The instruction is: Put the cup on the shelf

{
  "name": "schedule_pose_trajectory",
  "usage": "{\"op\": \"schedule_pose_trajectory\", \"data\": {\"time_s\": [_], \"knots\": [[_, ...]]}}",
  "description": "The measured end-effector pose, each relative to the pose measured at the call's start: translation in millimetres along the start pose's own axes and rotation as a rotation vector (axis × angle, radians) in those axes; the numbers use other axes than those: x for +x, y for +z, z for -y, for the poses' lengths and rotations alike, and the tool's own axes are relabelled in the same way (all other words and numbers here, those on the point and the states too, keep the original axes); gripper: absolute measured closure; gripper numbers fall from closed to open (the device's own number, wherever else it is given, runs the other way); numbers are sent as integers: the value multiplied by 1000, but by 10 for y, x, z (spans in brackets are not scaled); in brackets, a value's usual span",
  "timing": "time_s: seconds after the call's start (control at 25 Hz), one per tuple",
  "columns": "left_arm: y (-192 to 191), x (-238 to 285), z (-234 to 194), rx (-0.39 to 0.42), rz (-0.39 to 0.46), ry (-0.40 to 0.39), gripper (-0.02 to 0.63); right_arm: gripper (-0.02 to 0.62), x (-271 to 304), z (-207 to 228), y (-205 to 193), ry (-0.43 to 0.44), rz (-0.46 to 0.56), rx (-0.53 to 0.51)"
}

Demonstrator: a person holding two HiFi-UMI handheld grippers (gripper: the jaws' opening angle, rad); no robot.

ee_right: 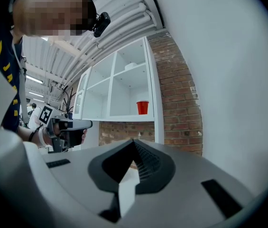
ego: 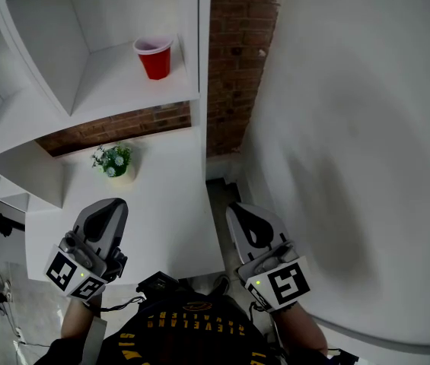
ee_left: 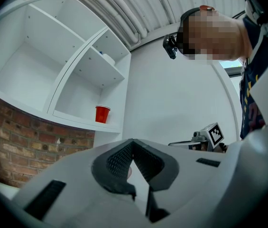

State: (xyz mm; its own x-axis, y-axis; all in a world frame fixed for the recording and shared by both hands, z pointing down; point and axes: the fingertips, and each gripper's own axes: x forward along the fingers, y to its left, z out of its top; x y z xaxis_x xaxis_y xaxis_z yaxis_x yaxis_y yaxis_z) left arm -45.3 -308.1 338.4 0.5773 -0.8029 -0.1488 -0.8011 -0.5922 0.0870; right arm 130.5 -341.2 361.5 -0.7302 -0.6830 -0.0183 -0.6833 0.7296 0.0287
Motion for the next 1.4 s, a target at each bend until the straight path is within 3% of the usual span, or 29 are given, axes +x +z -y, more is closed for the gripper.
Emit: {"op": "schedule_pose_trajectory", "data": {"time_s": [0.08,0.36,1.4], "knots": [[39,55,21,-24,19,-4,604,598,10,-11,-10,4,10,11],[-194,8,-119,-16,-37,27,604,598,36,8,-35,4,45,55],[-304,87,-193,-22,-58,45,604,598,40,113,-216,-7,-1,67]]}}
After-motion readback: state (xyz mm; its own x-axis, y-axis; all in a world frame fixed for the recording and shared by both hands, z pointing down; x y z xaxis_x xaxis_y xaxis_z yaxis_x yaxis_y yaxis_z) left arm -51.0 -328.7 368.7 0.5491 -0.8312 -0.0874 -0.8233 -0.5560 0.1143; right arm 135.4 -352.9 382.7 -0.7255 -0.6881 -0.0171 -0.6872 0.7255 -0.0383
